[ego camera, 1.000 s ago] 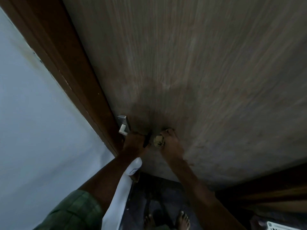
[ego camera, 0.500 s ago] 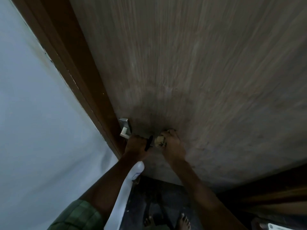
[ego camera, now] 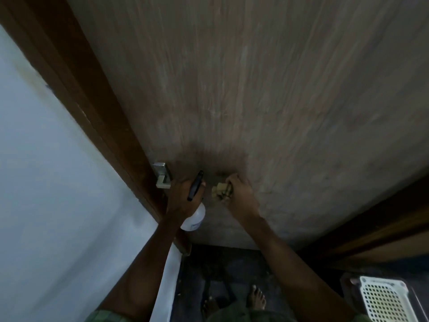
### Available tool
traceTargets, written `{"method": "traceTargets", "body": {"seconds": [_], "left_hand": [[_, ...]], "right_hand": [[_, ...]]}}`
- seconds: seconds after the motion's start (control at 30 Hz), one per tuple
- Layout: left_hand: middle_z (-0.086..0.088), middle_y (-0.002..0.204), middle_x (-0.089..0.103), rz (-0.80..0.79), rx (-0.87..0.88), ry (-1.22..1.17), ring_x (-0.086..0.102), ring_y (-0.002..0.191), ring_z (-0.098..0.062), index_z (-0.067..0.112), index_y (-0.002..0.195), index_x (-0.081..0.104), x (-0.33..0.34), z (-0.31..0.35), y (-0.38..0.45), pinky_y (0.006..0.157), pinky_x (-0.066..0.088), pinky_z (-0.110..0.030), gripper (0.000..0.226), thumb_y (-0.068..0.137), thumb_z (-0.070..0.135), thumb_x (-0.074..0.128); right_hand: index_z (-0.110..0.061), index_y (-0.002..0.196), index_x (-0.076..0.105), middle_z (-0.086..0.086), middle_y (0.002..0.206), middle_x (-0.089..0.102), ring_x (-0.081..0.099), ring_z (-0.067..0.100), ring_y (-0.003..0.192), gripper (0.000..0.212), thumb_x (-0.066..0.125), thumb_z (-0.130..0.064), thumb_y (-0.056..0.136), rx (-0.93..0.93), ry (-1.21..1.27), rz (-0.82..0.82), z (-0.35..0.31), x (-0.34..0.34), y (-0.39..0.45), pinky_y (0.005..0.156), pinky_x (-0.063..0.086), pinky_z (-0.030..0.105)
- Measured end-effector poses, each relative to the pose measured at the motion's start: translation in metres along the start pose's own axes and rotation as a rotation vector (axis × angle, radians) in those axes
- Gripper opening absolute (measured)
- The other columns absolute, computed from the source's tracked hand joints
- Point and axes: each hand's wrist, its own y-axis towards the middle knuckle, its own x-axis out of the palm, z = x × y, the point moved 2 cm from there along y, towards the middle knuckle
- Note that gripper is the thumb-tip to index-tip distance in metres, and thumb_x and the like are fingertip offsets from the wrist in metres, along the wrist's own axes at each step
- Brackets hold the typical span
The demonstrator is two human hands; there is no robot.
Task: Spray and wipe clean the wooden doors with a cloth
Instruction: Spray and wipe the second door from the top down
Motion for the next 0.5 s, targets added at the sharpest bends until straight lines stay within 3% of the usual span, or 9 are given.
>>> {"method": "traceTargets", "body": {"seconds": [0.07,0.2,0.3,0.37,0.43,0.5], "left_hand": [[0.0,0.068,0.059,-0.004,0.078,0.052,0.06,0.062,-0.022,0.012,0.082,0.066,0.006,0.01,-0.002,0.064,0.048,-0.032,0.025,0.104,0.022,0.063],[0.009,0.06,0.049,-0.043,-0.034,0.031,0.052,0.055,-0.016,0.025,0.069,0.052,0.023,0.036,0.008,0.063,0.044,-0.034,0.038,0.105,0.027,0.063],[0.013,0.065,0.052,-0.208,-0.124,-0.033,0.05,0.06,-0.006,0.024,0.078,0.058,0.054,0.068,0.008,0.062,0.042,-0.026,0.033,0.107,0.039,0.057],[0.014,0.069,0.053,-0.311,-0.162,-0.056,0.047,0.064,0.002,0.026,0.084,0.061,0.076,0.088,0.007,0.062,0.036,-0.019,0.029,0.107,0.045,0.056],[0.012,0.062,0.052,-0.367,-0.036,-0.167,0.052,0.055,-0.002,0.029,0.077,0.057,0.103,0.111,0.009,0.055,0.034,-0.019,0.031,0.106,0.035,0.063],[0.007,0.065,0.061,-0.472,0.061,-0.218,0.061,0.062,-0.008,0.023,0.081,0.065,0.131,0.136,0.01,0.055,0.042,-0.022,0.025,0.105,0.028,0.065]], "right_hand": [[-0.01,0.114,0.07,0.013,0.122,0.056,0.059,0.031,0.107,0.037,0.079,-0.009,0.078,0.046,0.023,0.079,0.01,-0.005,-0.009,0.085,0.056,0.041],[-0.017,0.111,0.078,0.007,0.118,0.061,0.063,0.022,0.097,0.029,0.083,-0.019,0.083,0.199,0.092,0.167,0.033,-0.025,-0.033,0.084,0.052,0.026],[-0.019,0.113,0.078,0.004,0.111,0.075,0.068,0.025,0.101,0.032,0.083,-0.034,0.085,0.462,0.179,0.179,0.066,-0.04,-0.049,0.087,0.049,0.028],[-0.016,0.105,0.078,0.006,0.103,0.077,0.07,0.026,0.098,0.031,0.081,-0.04,0.087,0.732,0.365,0.211,0.098,-0.04,-0.061,0.088,0.055,0.033],[-0.013,0.092,0.076,0.006,0.095,0.076,0.07,0.022,0.087,0.028,0.08,-0.04,0.086,0.98,0.701,0.304,0.131,-0.039,-0.081,0.081,0.057,0.032],[-0.008,0.093,0.075,0.012,0.099,0.076,0.071,0.025,0.087,0.031,0.082,-0.035,0.081,1.145,0.978,0.403,0.161,-0.043,-0.104,0.083,0.062,0.037]]}}
